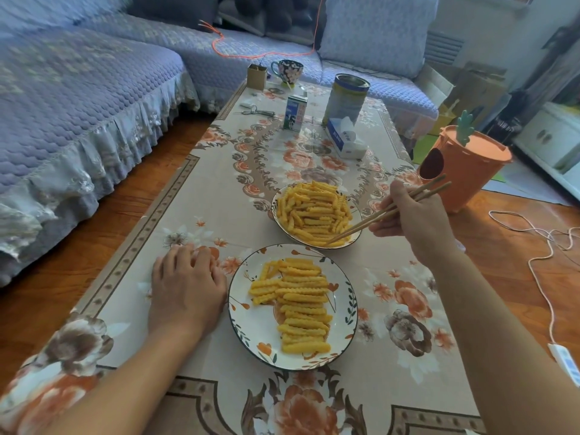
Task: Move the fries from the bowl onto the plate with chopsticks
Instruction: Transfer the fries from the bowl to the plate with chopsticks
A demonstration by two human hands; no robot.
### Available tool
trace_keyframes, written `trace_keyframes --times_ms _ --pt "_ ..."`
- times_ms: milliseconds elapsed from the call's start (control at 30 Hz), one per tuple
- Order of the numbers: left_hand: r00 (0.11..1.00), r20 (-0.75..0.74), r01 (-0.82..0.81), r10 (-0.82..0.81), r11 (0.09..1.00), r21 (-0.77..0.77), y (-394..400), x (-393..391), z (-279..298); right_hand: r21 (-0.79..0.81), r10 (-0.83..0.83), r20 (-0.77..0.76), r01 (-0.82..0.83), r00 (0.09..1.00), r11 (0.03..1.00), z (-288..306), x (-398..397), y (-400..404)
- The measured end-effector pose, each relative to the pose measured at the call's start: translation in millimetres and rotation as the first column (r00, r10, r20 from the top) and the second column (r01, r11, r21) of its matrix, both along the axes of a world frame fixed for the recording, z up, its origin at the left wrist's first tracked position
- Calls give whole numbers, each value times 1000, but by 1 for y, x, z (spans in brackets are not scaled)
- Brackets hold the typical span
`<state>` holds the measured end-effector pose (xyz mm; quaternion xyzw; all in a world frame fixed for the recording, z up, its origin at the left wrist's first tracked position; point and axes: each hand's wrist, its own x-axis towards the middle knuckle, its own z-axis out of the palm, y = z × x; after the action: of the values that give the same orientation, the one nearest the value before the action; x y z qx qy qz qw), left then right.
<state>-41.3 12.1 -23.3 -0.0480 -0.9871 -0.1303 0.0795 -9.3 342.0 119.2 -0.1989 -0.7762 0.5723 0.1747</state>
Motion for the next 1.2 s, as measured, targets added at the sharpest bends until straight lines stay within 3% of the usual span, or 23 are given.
trace_keyframes --times_ms 167,367,633,1200 --pt "1000 -12 8 -8 1000 17 1 2 3 29 31 17 -32 999 999 -6 -5 -3" --pt "1000 -16 6 -6 1000 13 1 2 4 -51 22 -25 -24 999 998 5 4 2" --pt "1000 9 6 -6 1000 -4 0 2 3 -131 190 21 -185 982 974 -7 17 -27" --pt "1000 21 6 -6 1000 -11 0 2 4 -176 139 -10 -139 990 975 -8 27 -17"
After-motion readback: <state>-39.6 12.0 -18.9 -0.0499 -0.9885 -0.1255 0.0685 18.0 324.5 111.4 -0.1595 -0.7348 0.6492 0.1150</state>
